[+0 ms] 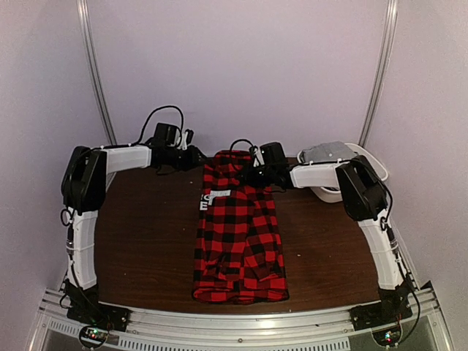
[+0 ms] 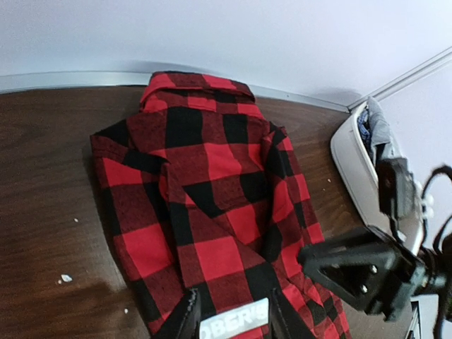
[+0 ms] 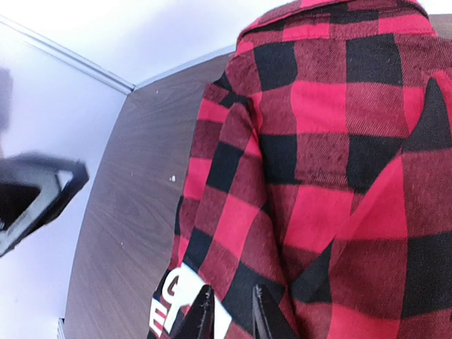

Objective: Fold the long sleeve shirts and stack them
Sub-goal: Smooth out the rectangle-folded shirt at the center of the board.

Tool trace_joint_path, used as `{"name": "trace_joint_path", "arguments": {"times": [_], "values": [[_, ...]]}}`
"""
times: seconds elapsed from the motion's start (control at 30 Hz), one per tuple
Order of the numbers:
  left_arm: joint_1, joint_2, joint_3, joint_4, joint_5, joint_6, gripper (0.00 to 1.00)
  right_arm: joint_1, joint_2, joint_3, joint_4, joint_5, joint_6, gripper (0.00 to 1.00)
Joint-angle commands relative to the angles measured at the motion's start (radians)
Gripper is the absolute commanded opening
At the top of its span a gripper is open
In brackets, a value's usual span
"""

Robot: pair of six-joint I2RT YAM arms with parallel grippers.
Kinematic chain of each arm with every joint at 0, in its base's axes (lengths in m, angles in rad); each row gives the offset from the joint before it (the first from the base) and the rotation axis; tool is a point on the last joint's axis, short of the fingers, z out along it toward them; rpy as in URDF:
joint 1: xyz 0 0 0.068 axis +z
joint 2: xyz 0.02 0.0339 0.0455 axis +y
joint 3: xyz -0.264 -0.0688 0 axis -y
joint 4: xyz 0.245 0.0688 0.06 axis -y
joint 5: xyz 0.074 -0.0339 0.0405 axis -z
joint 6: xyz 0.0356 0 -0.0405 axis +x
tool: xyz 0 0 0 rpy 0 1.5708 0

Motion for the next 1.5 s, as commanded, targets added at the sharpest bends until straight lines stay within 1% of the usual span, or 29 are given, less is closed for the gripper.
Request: {"name": "trace_joint_path", "arguments": {"times": [0.0, 0.23, 0.33, 0.43, 0.53, 0.6, 0.77, 1.0, 1.07, 1.13, 1.3, 1.47], "values": [[-0.028, -0.096, -0.129, 0.052, 0.043, -0.019, 0.34, -0.033, 0.127, 0.11, -0.006, -0.002, 0.016, 0.18], [-0.058, -0.252, -0.369, 0.041, 0.032, -0.035, 0.34, -0.075, 0.266, 0.279, -0.004, -0.025, 0.07, 0.17], [-0.065, -0.323, -0.481, 0.035, 0.007, -0.032, 0.34, -0.092, 0.296, 0.307, 0.013, -0.043, 0.117, 0.16], [-0.065, -0.357, -0.564, 0.038, -0.015, -0.023, 0.34, -0.095, 0.3, 0.308, 0.042, -0.059, 0.153, 0.16], [-0.067, -0.357, -0.603, 0.046, -0.015, -0.02, 0.35, -0.095, 0.293, 0.314, 0.06, -0.076, 0.176, 0.17], [-0.072, -0.353, -0.613, 0.049, -0.007, -0.021, 0.35, -0.095, 0.284, 0.321, 0.056, -0.082, 0.171, 0.2], [-0.098, -0.369, -0.647, 0.047, -0.01, -0.016, 0.35, -0.105, 0.246, 0.359, -0.013, -0.079, 0.124, 0.26], [-0.115, -0.441, -0.743, 0.047, -0.013, -0.042, 0.35, -0.122, 0.179, 0.356, -0.076, -0.099, 0.063, 0.35], [-0.122, -0.463, -0.773, 0.045, -0.008, -0.048, 0.35, -0.121, 0.134, 0.312, -0.095, -0.105, 0.046, 0.36], [-0.131, -0.487, -0.799, 0.045, -0.001, -0.052, 0.35, -0.118, 0.069, 0.233, -0.087, -0.097, 0.028, 0.39], [-0.171, -0.547, -0.841, 0.034, 0.006, -0.073, 0.35, -0.112, -0.121, -0.034, 0.004, -0.093, 0.008, 0.43], [-0.222, -0.583, -0.87, 0.019, 0.0, -0.098, 0.35, -0.085, -0.298, -0.29, 0.047, -0.086, -0.006, 0.43]]}}
